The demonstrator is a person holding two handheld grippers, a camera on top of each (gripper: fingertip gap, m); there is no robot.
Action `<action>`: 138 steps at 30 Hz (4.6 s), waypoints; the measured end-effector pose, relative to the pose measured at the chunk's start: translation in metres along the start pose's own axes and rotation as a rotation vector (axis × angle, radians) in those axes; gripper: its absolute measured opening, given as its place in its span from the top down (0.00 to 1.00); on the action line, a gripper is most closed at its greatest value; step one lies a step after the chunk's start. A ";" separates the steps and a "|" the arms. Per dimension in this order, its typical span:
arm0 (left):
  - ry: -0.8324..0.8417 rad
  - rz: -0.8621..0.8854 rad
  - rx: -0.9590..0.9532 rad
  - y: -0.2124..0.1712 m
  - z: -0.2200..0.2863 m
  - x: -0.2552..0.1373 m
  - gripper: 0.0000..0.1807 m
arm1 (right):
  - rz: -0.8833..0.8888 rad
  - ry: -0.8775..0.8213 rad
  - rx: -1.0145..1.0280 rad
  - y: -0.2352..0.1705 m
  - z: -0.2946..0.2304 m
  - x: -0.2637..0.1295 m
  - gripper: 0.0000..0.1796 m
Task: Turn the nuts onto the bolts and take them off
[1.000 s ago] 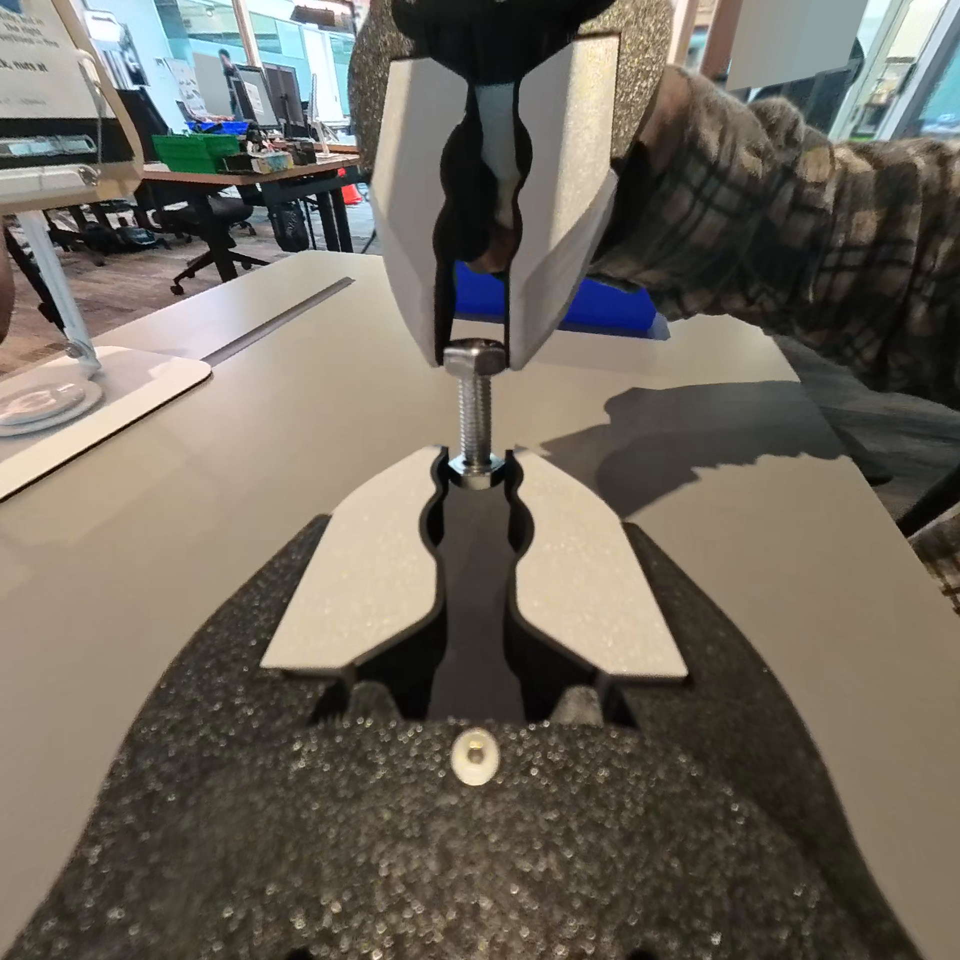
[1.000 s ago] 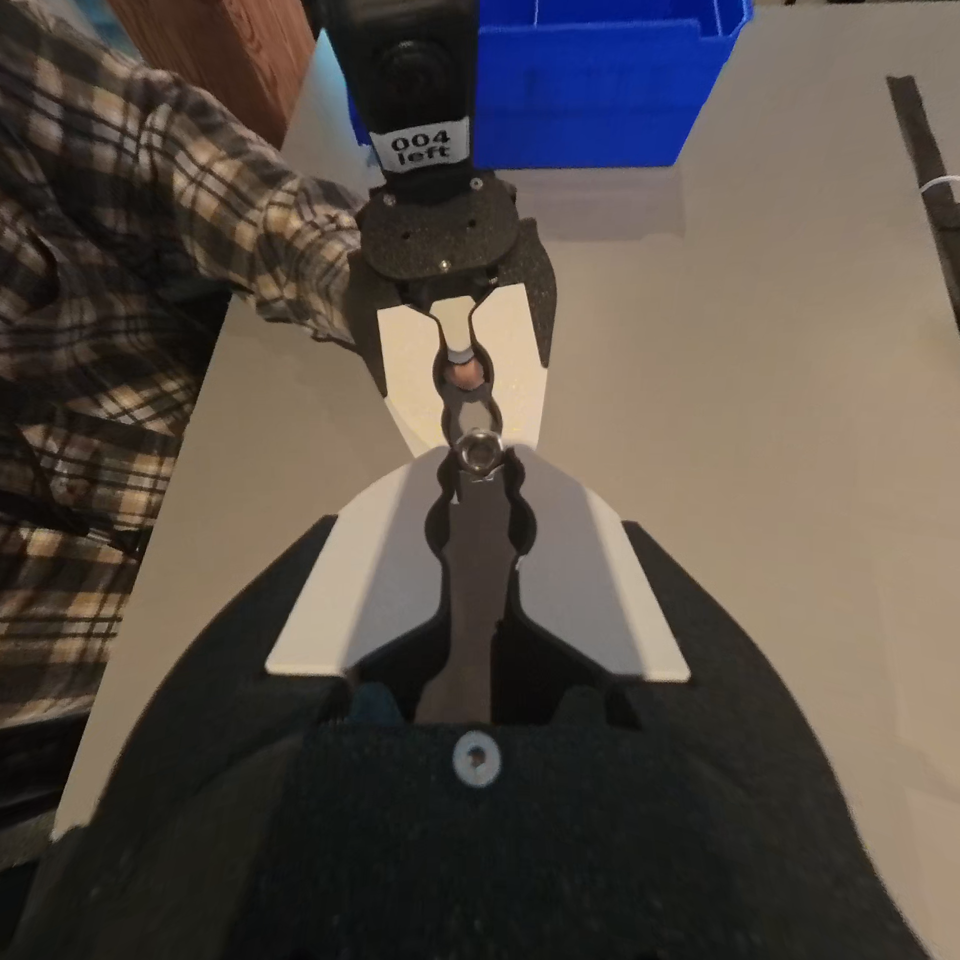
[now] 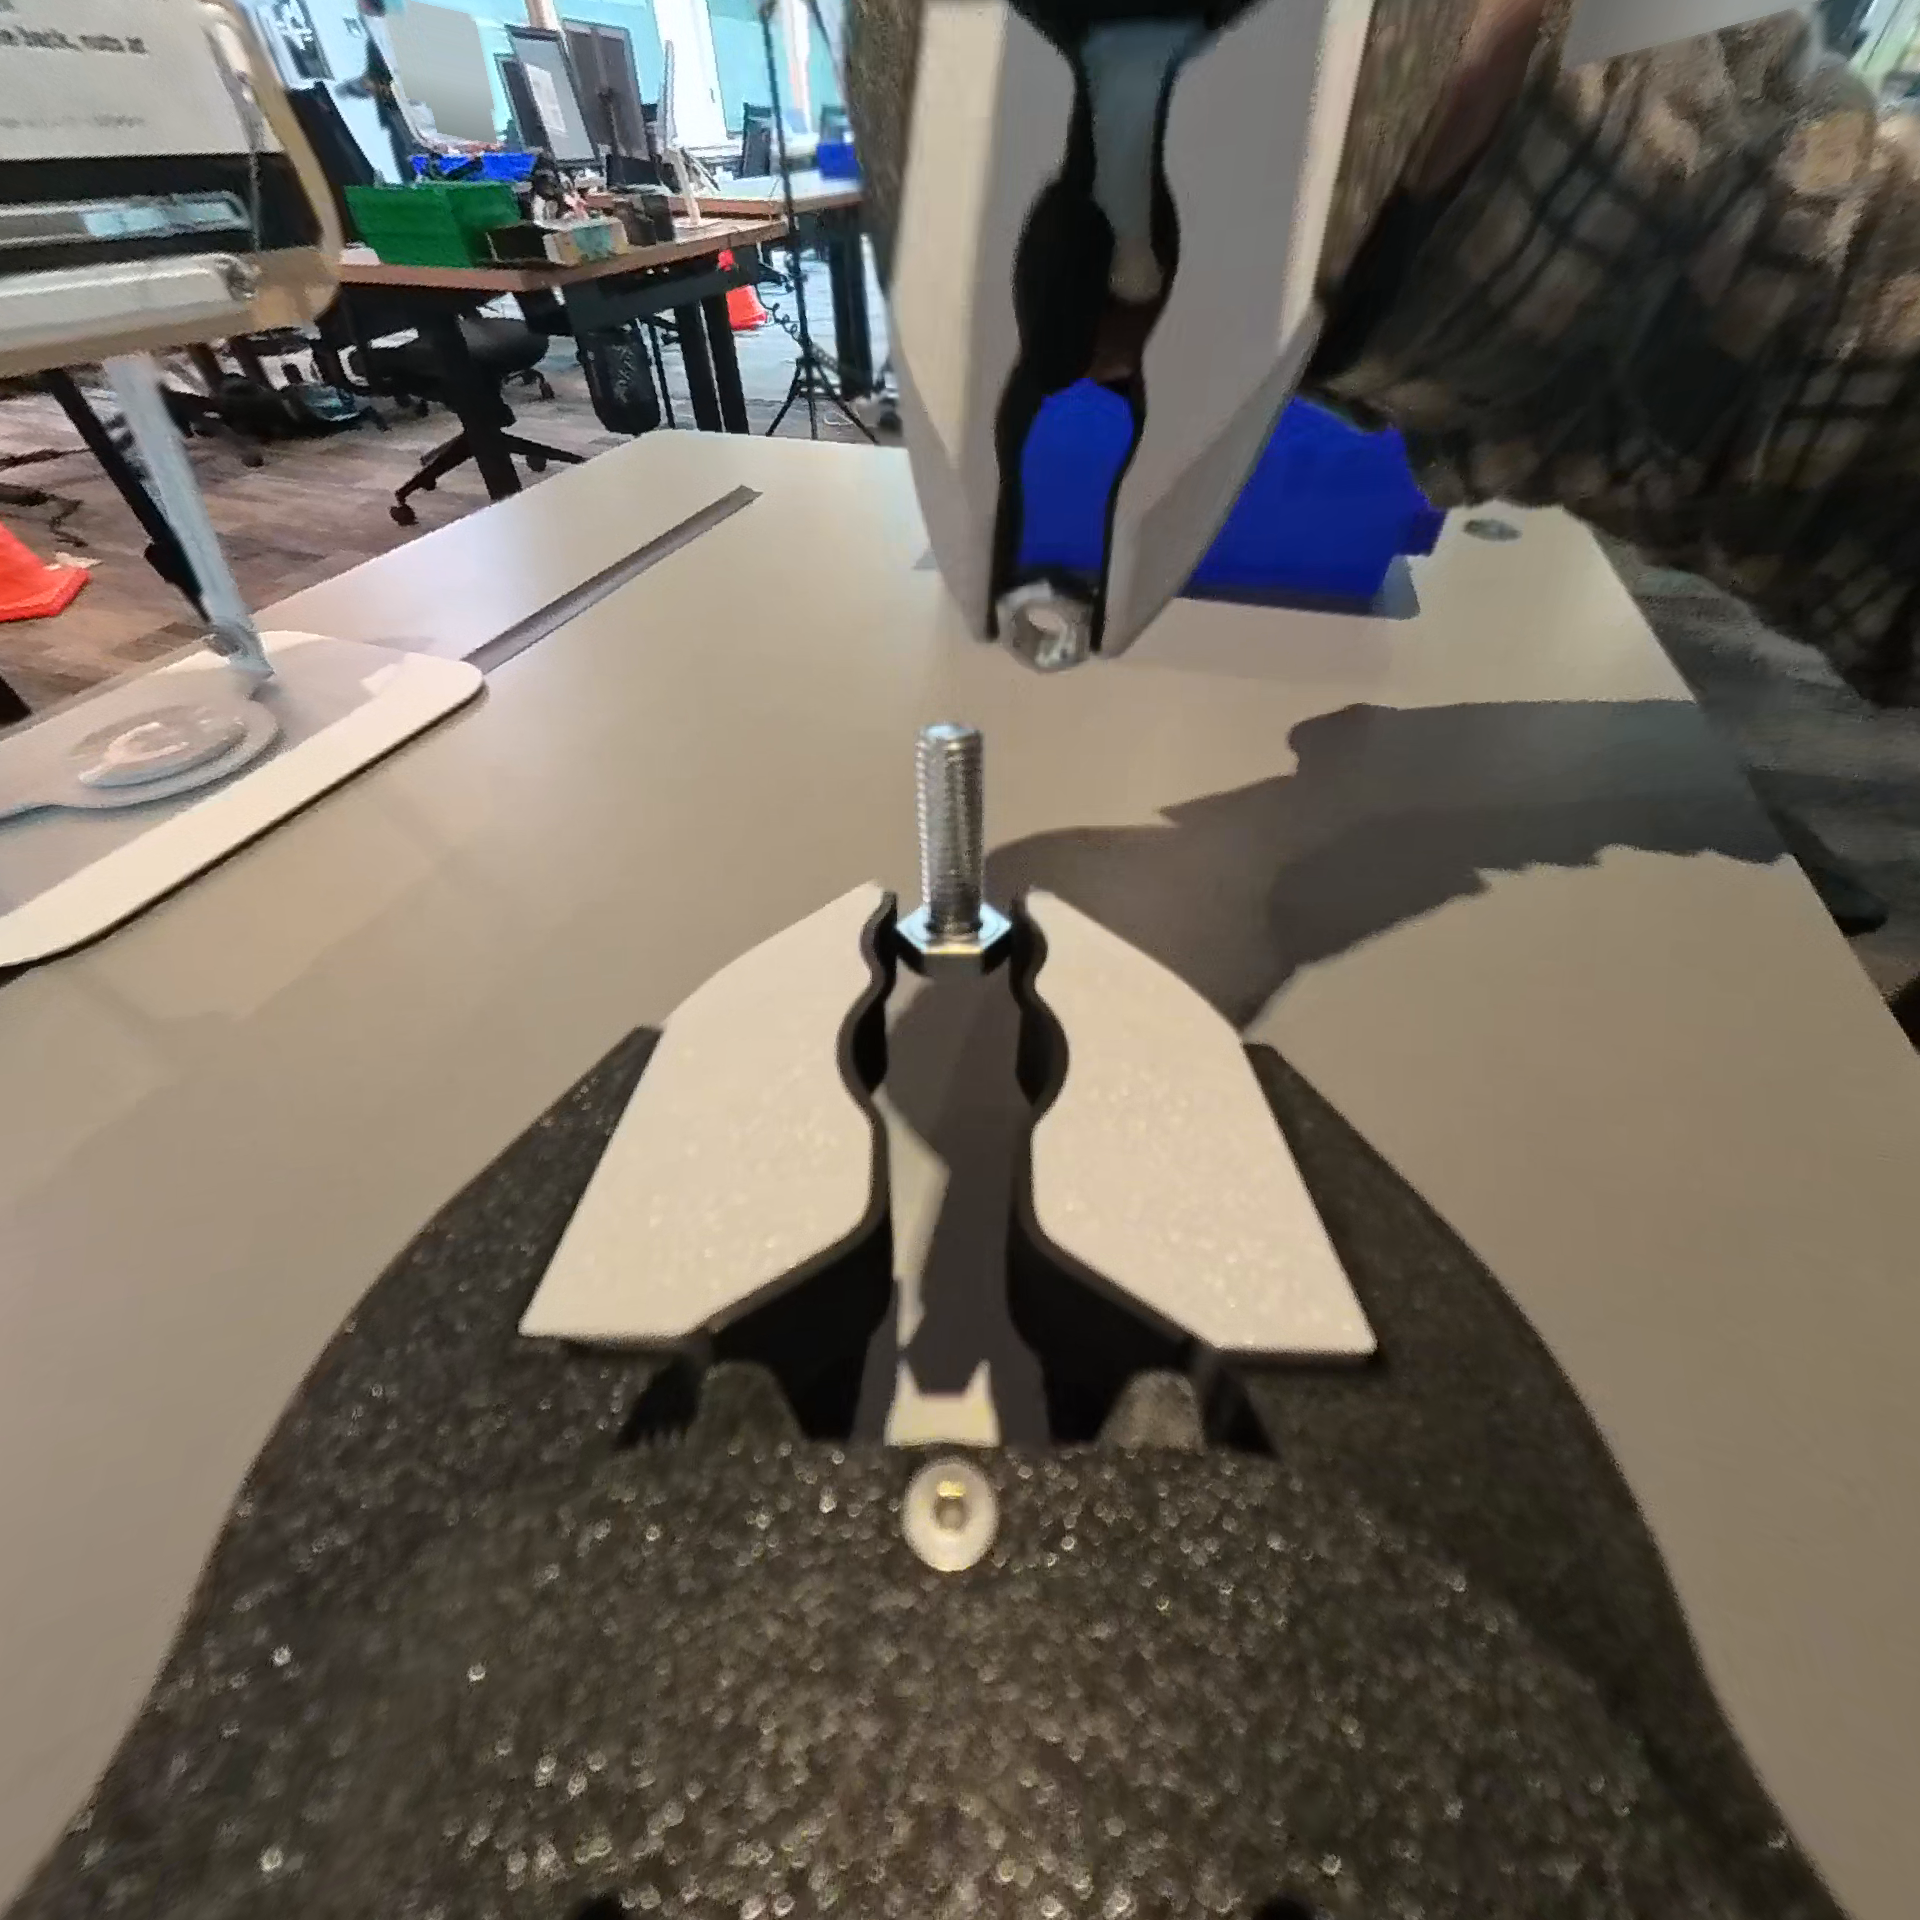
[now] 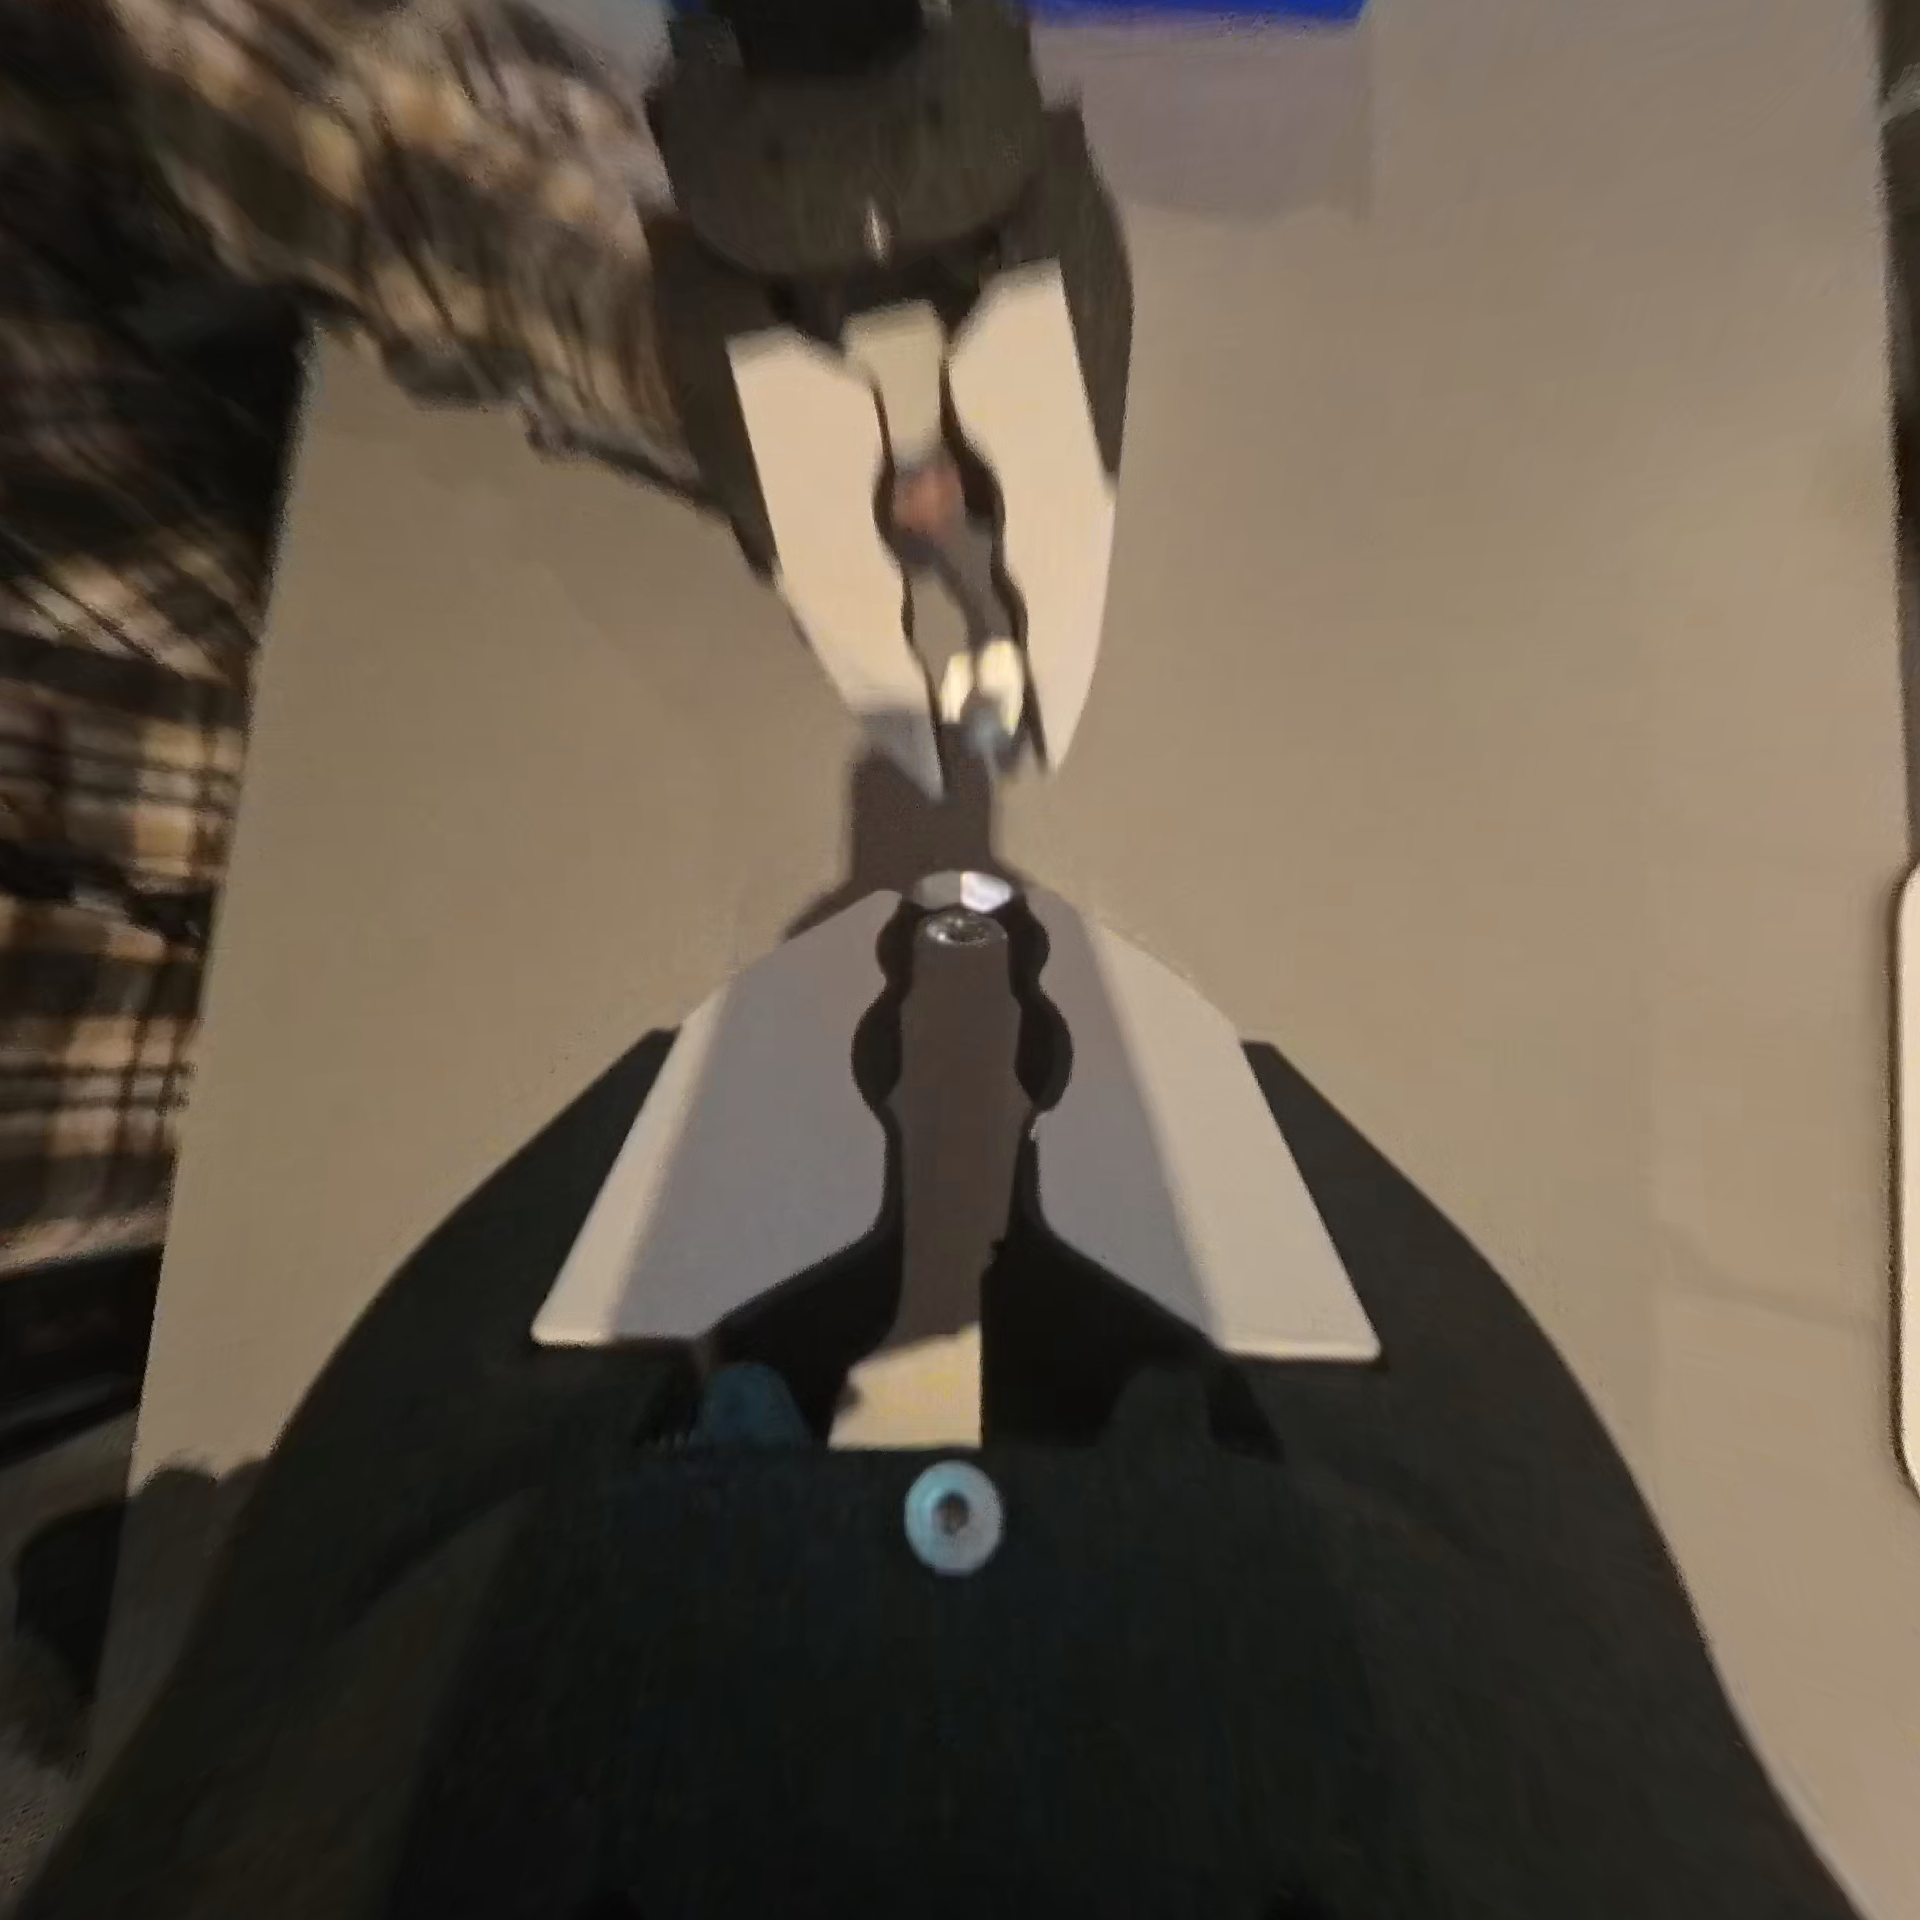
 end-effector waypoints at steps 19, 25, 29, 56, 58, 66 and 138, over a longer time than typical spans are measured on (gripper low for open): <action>0.024 0.073 -0.080 0.002 -0.017 -0.012 0.89 | -0.522 0.061 -0.005 -0.096 -0.016 0.072 0.91; 0.017 0.083 -0.093 0.002 -0.018 -0.013 0.89 | -0.390 0.011 0.027 -0.095 -0.015 0.069 0.86; -0.018 0.103 -0.088 0.005 -0.012 -0.011 0.89 | 0.124 -0.131 0.115 -0.063 -0.005 0.036 0.85; -0.211 0.123 -0.143 0.007 0.016 0.003 0.80 | 0.701 -0.067 0.106 0.013 -0.008 0.018 0.95; -0.222 0.121 -0.142 0.007 0.017 0.003 0.79 | 0.727 -0.038 0.132 0.011 -0.009 0.015 0.95; -0.284 0.147 -0.174 0.010 0.021 0.002 0.85 | 0.706 -0.018 0.141 0.012 -0.013 0.017 0.95; -0.254 0.231 -0.257 0.023 0.024 -0.002 0.89 | 0.838 -0.064 0.118 0.017 -0.014 0.002 0.84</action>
Point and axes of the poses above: each gripper's, where its closed fingertips meet, x out along the fingers, y out of its top, z = x × y across the jaws, the point moved 5 cm from there along -x, back along the fingers, and after that the axes turned 6 degrees about -x, right-handed, at the moved point
